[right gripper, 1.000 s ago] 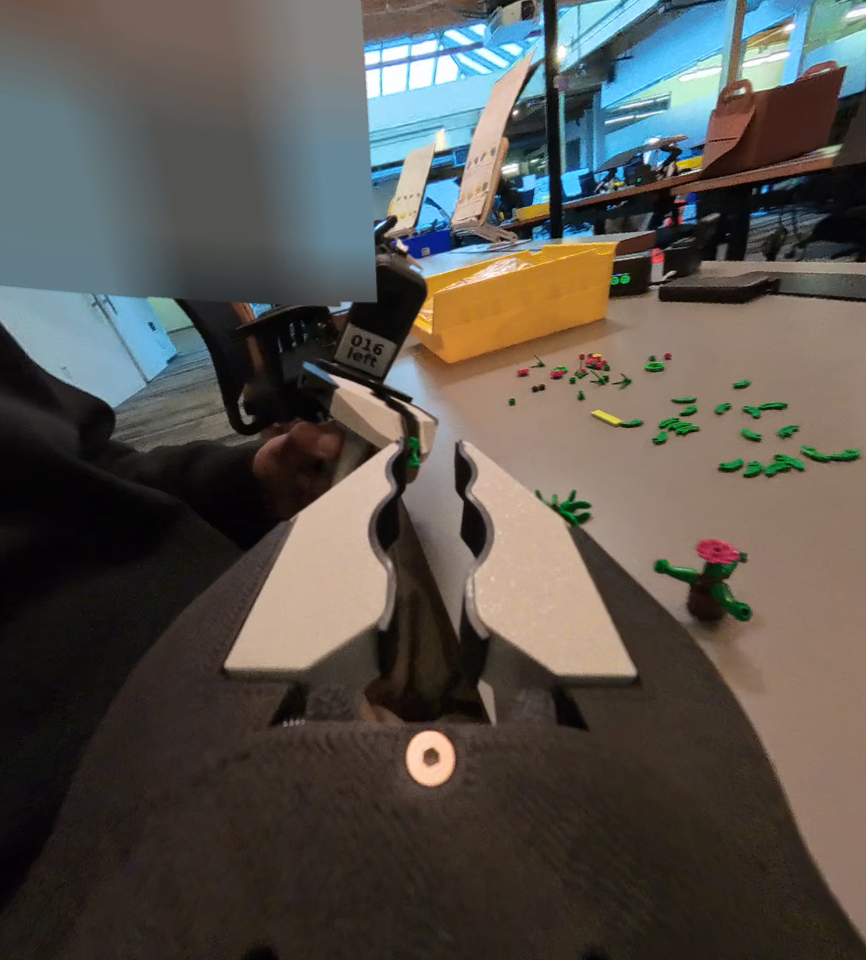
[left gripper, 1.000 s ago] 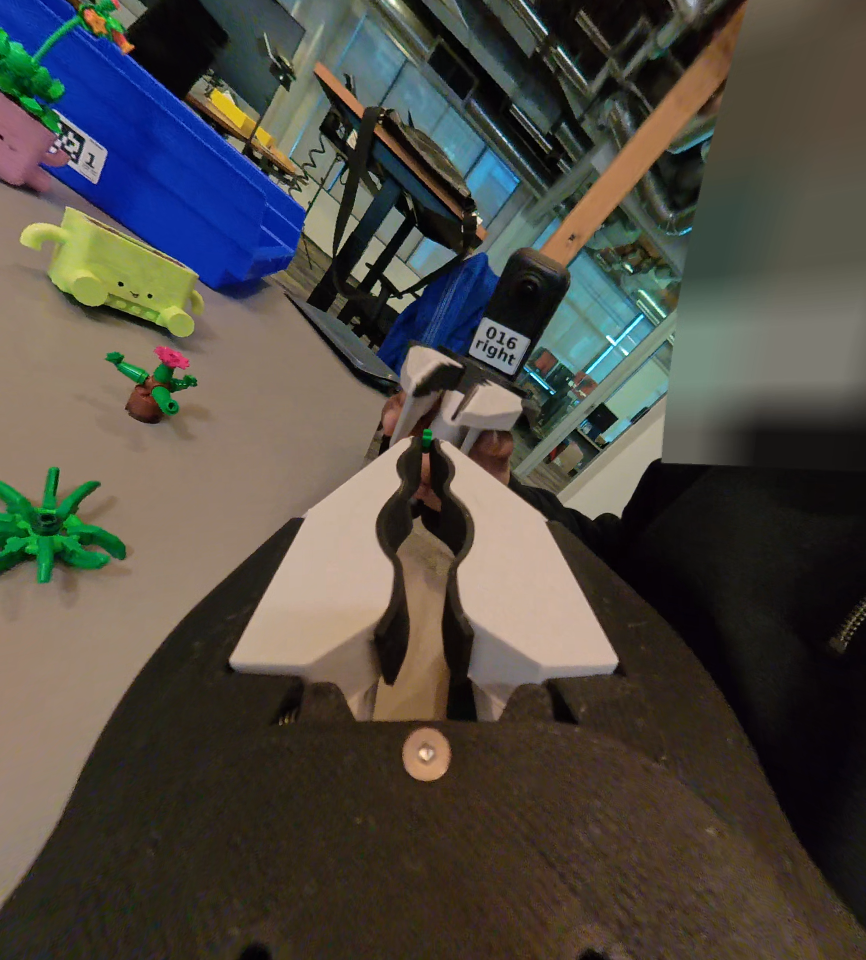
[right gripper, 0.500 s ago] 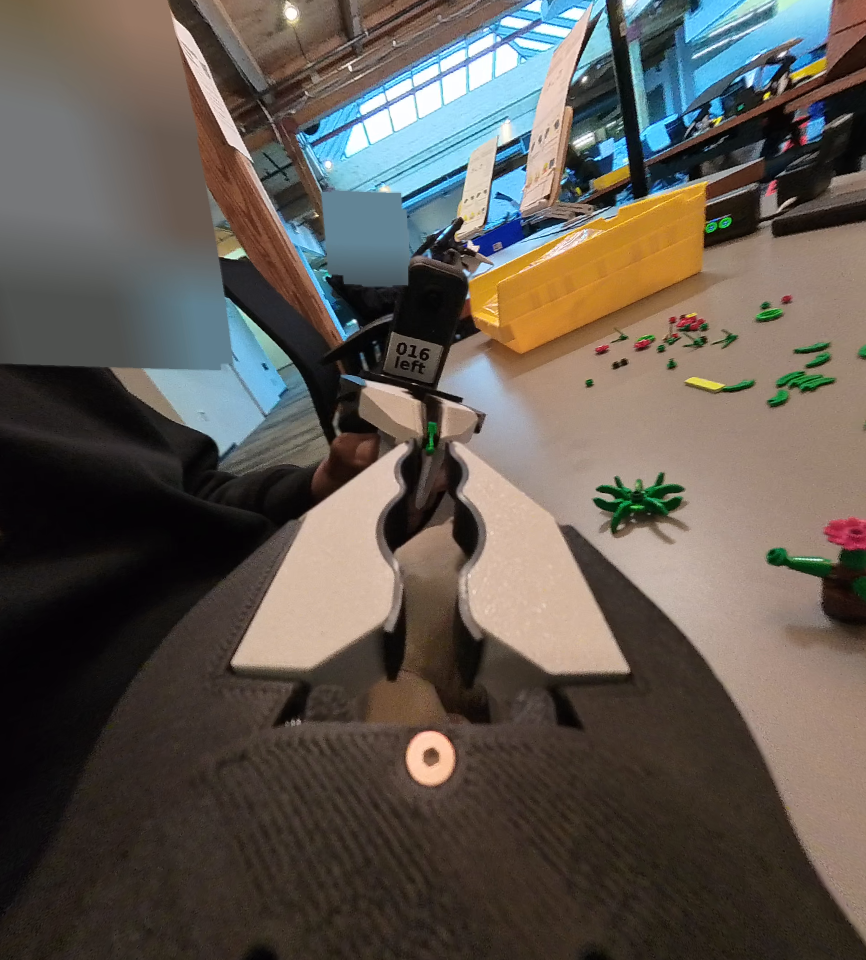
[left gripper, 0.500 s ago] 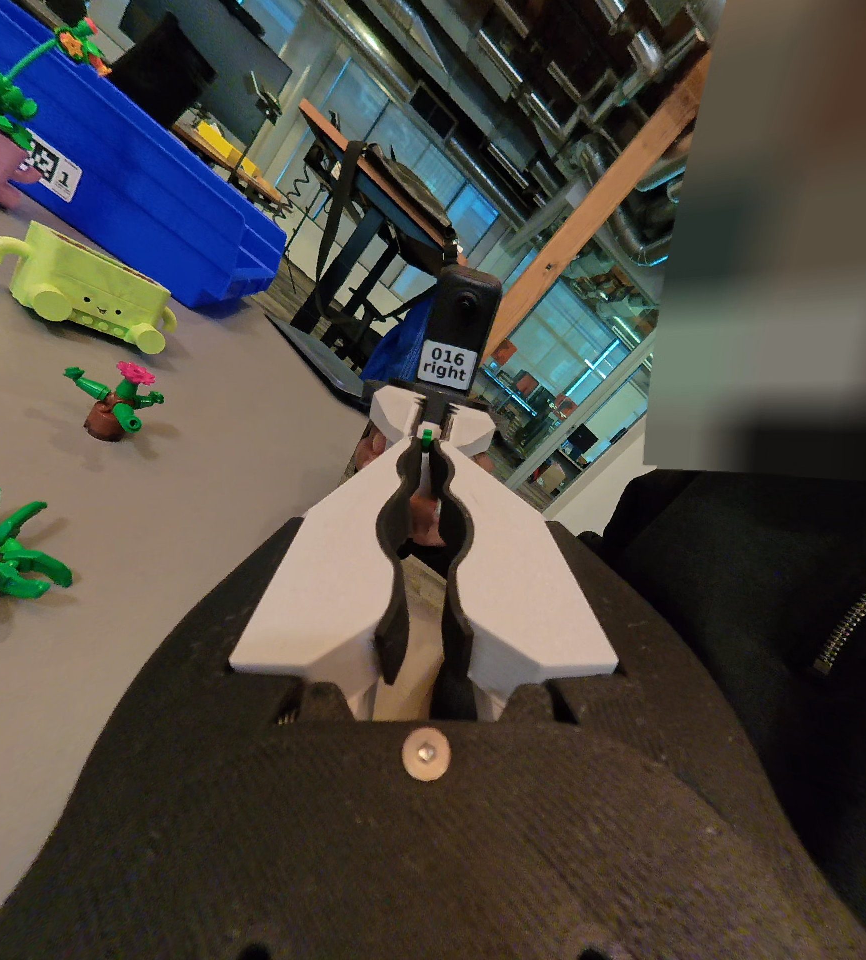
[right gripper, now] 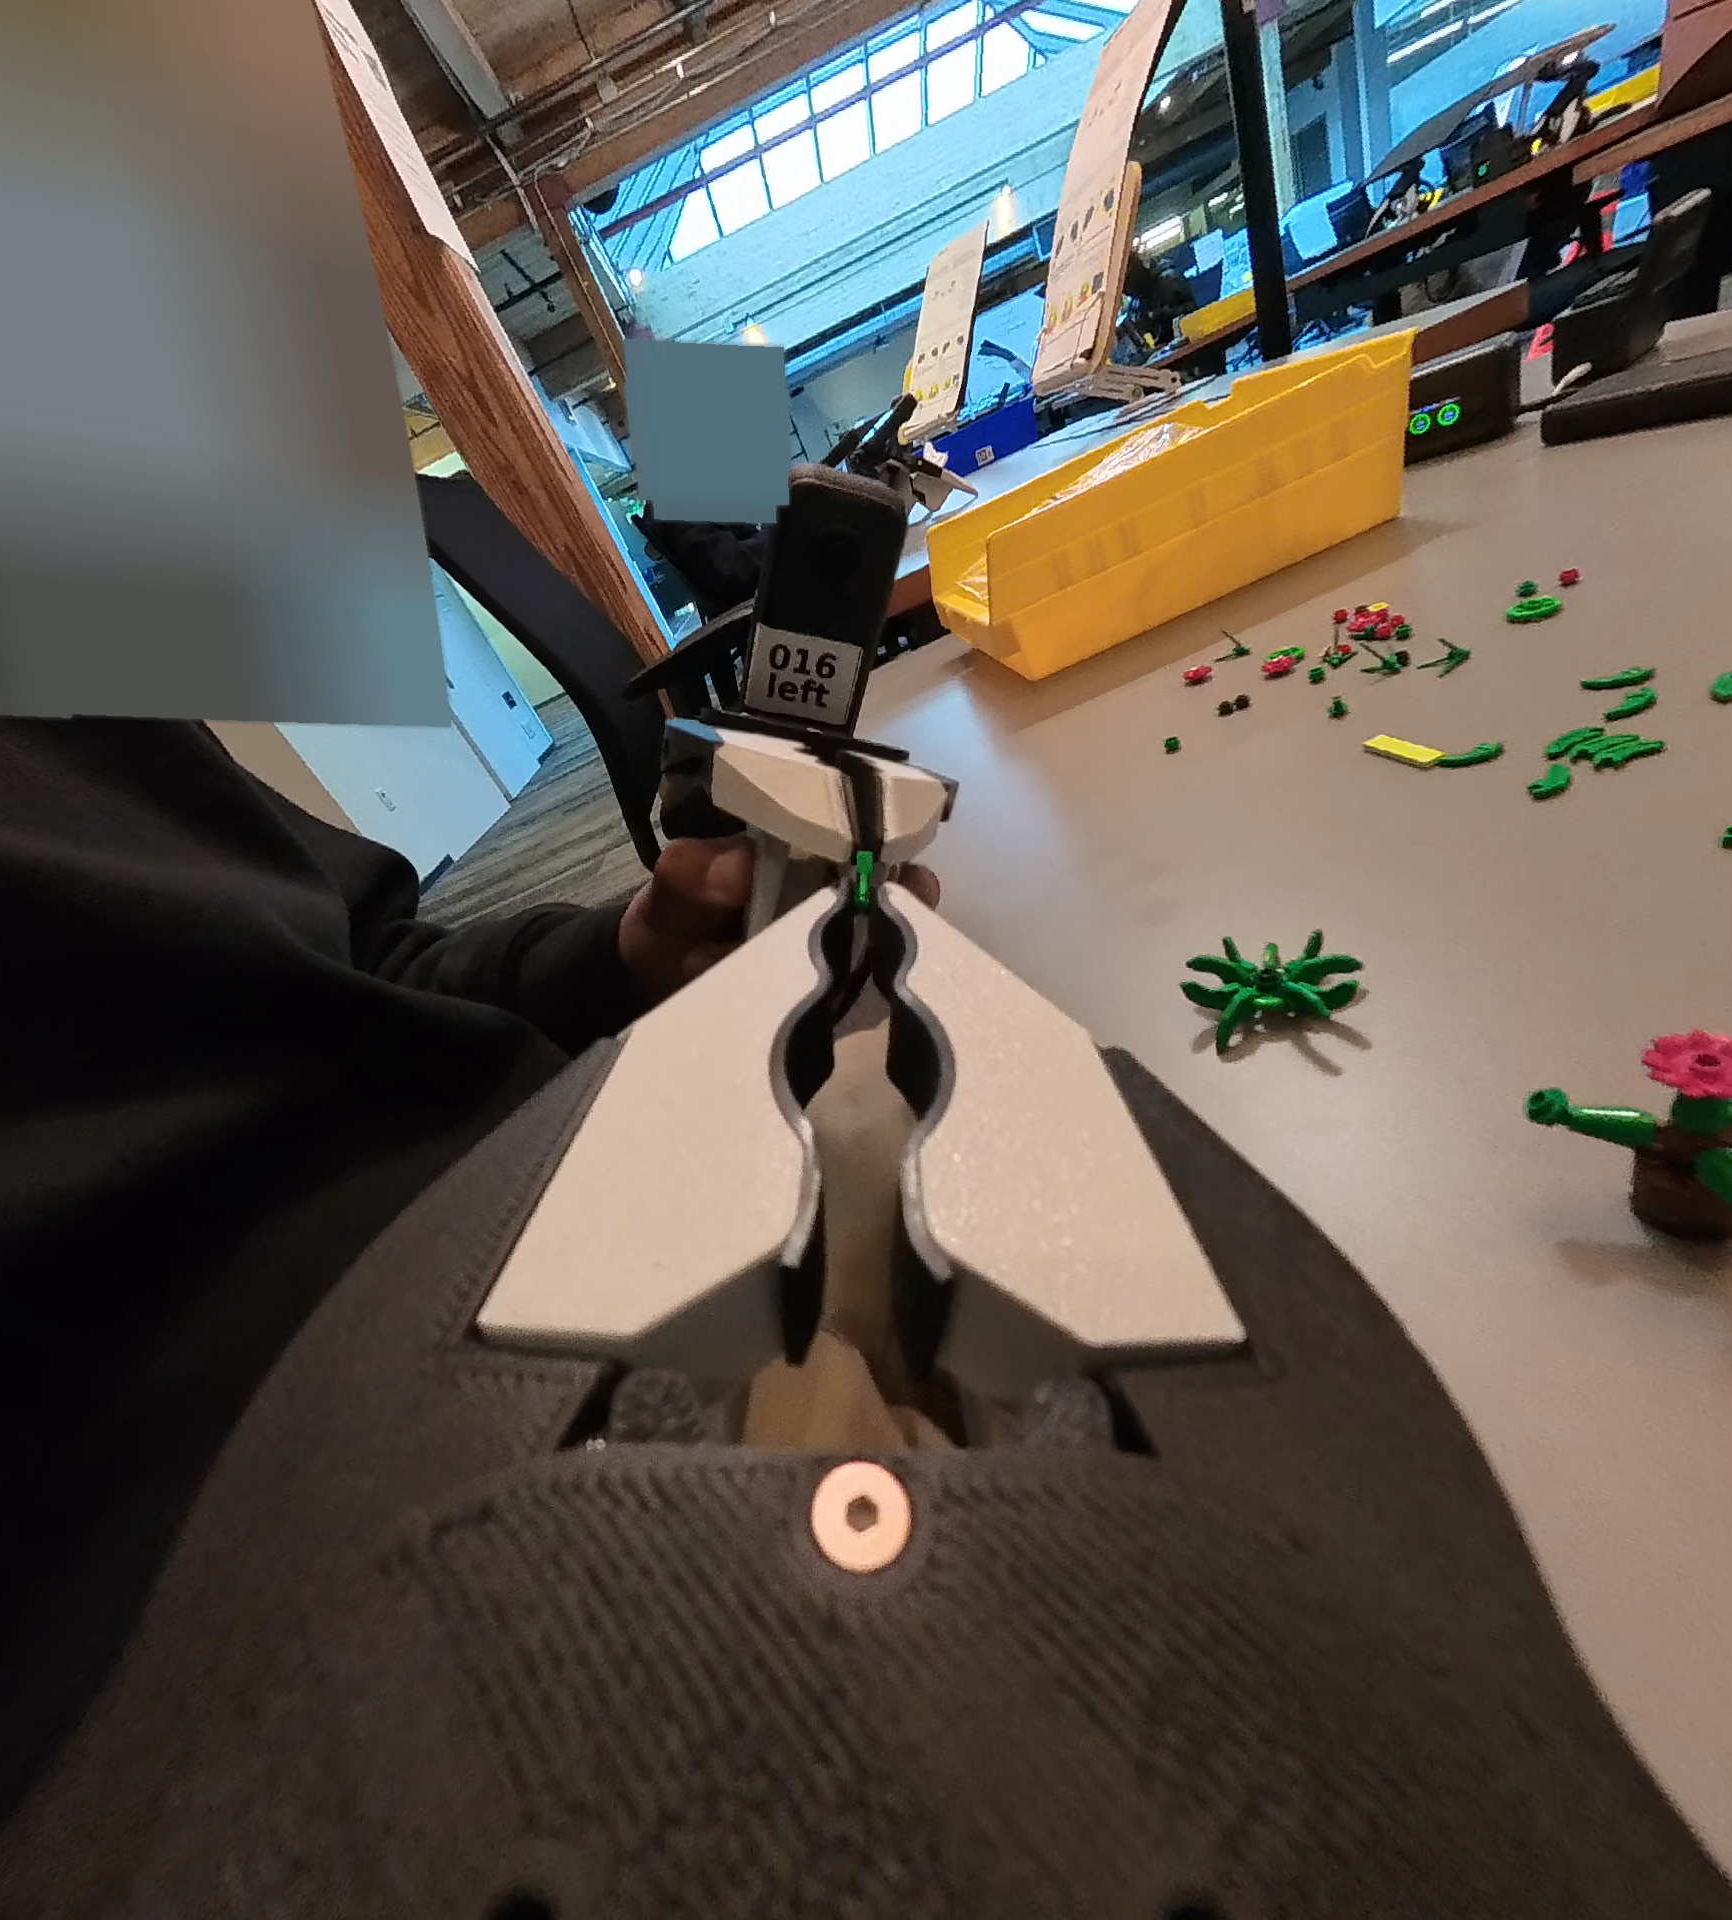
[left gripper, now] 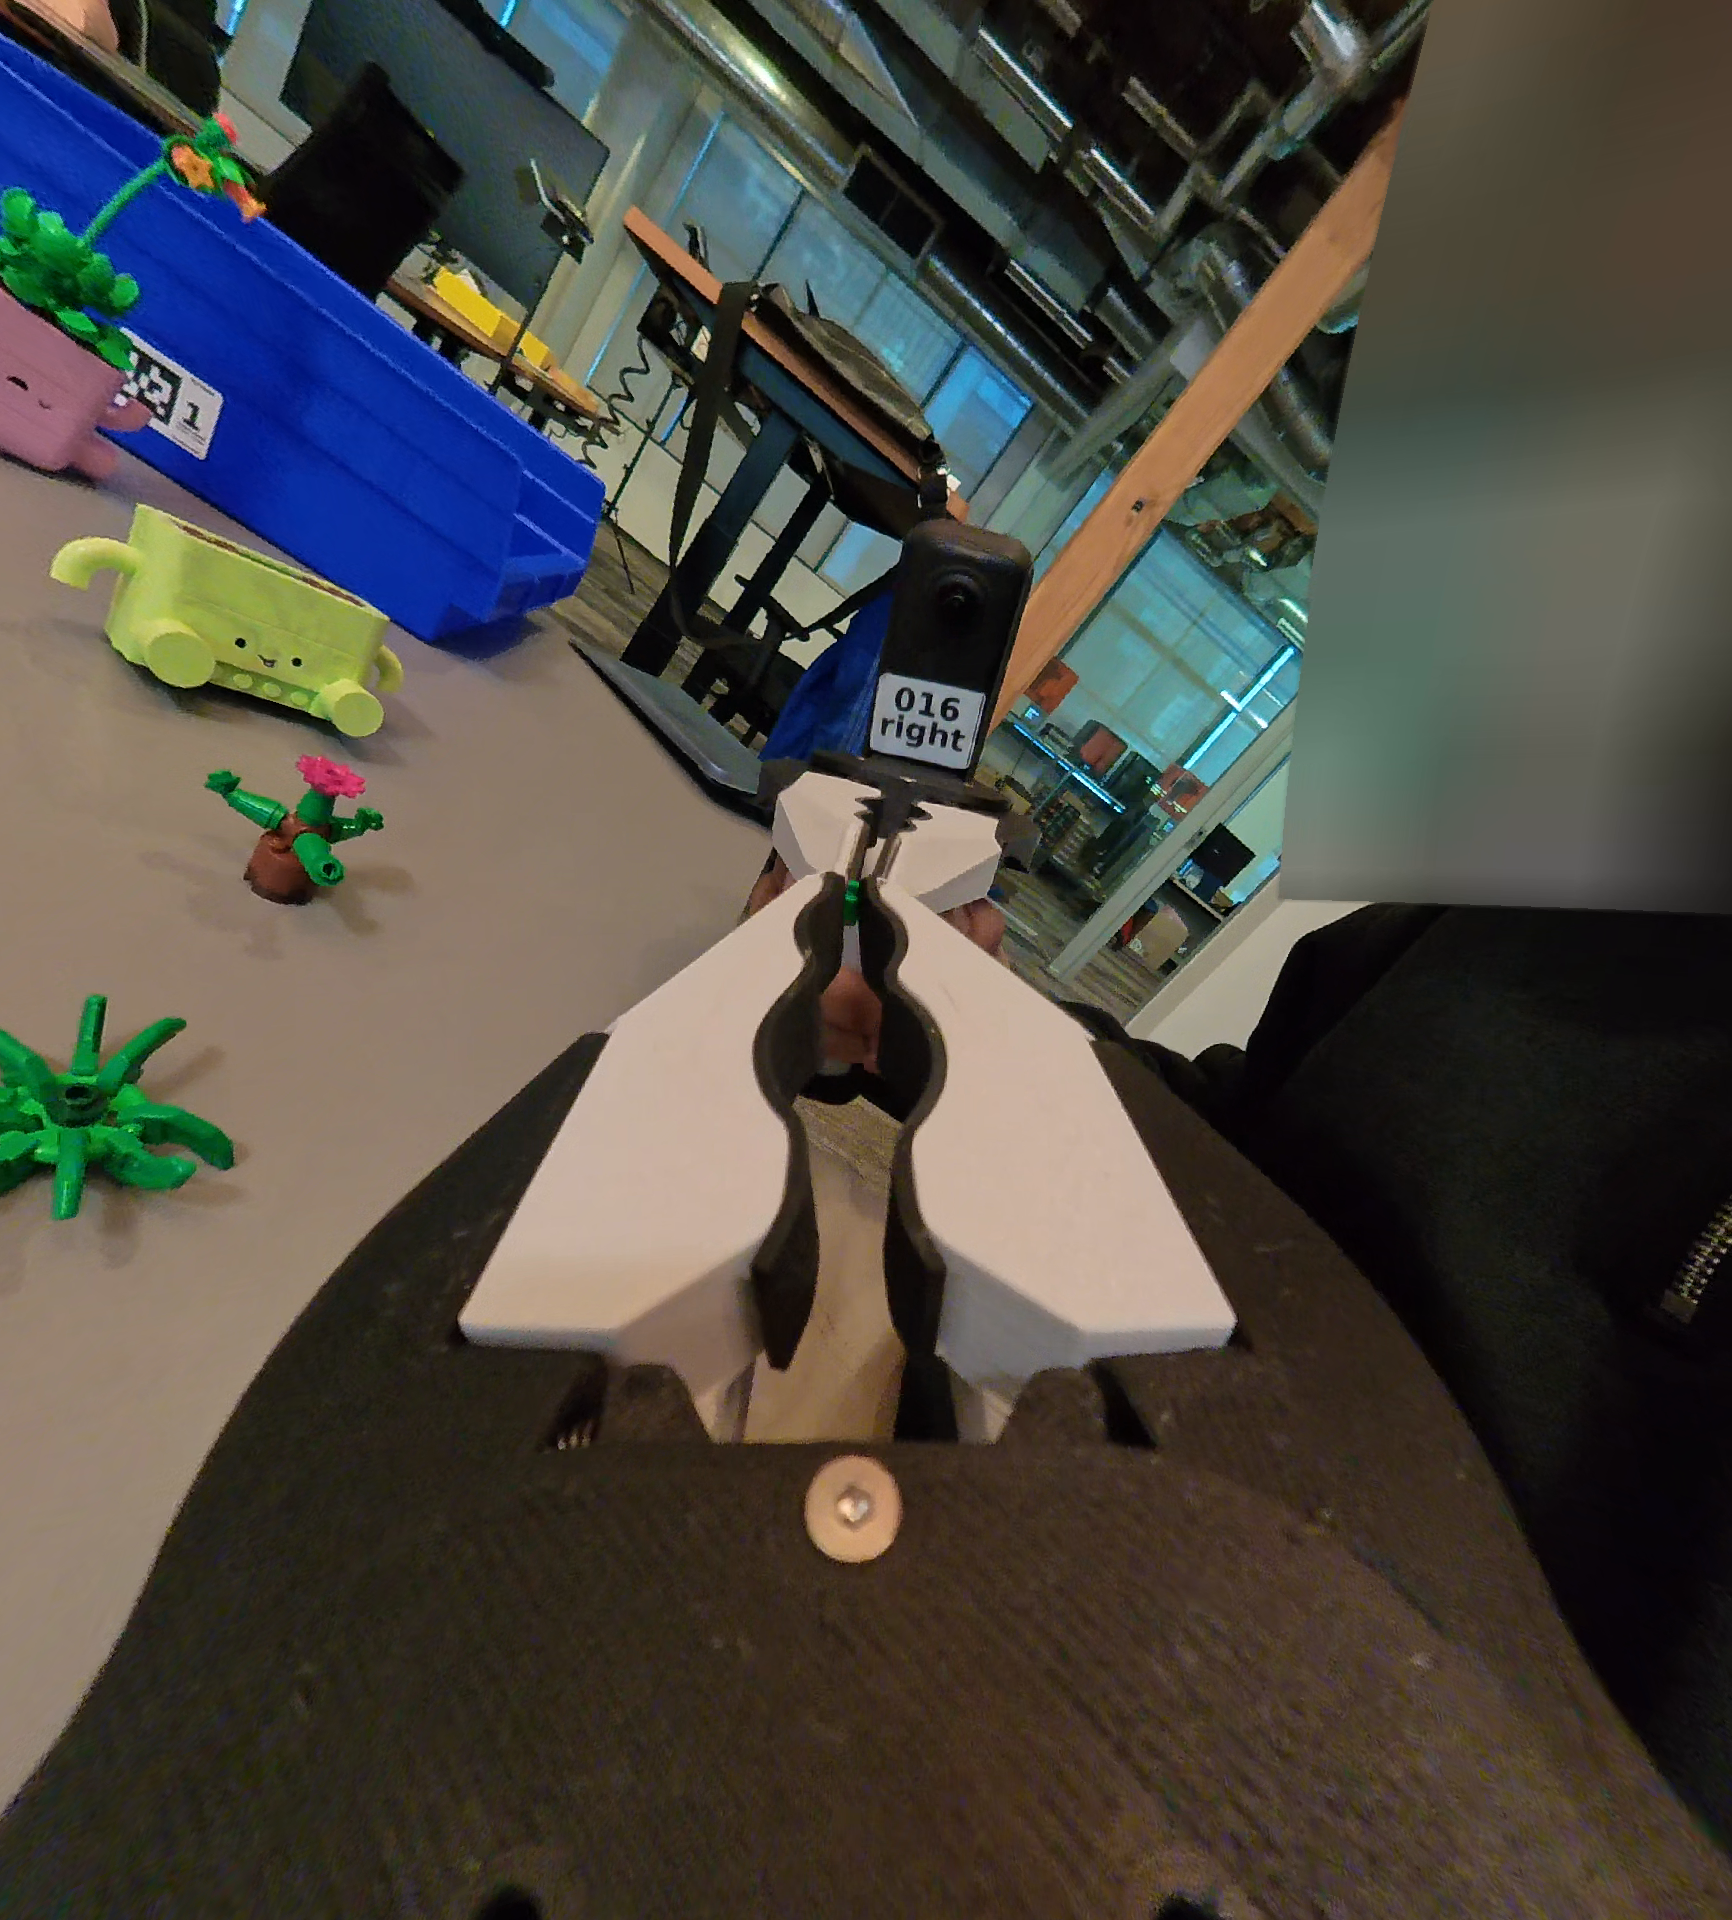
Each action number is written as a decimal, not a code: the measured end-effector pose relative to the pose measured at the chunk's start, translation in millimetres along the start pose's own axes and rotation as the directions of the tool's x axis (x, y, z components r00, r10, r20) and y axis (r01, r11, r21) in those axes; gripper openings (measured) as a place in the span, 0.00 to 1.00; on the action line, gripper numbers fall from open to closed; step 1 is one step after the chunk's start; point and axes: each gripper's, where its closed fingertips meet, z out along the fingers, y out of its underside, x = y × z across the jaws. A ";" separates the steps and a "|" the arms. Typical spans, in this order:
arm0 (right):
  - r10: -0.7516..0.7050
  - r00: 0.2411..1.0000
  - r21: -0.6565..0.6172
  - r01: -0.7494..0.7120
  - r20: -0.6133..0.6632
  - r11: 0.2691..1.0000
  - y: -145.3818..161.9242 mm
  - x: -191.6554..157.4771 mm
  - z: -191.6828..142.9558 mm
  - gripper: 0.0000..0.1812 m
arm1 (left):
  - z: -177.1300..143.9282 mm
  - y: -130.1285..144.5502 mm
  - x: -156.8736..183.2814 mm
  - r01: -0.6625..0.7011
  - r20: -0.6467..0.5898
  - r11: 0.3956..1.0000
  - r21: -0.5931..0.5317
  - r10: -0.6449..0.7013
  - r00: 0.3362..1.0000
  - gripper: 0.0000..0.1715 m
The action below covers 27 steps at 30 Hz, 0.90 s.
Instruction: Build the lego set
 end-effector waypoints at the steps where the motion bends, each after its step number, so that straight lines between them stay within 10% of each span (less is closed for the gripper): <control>1: 0.001 1.000 0.009 -0.001 -0.001 1.000 -0.7 0.0 0.8 0.00 | -0.4 -1.1 0.4 -0.004 0.001 1.000 0.007 0.004 1.000 0.00; 16: -0.045 0.999 0.046 0.046 -0.012 0.998 -5.2 -1.4 2.1 0.00 | 1.8 -5.1 1.0 0.174 -0.097 0.979 0.107 -0.164 0.982 0.00; 27: -0.107 0.983 0.020 0.111 -0.146 0.994 -7.8 24.9 -17.3 0.00 | -24.4 -17.6 -15.5 0.019 0.107 0.994 0.111 -0.030 0.994 0.00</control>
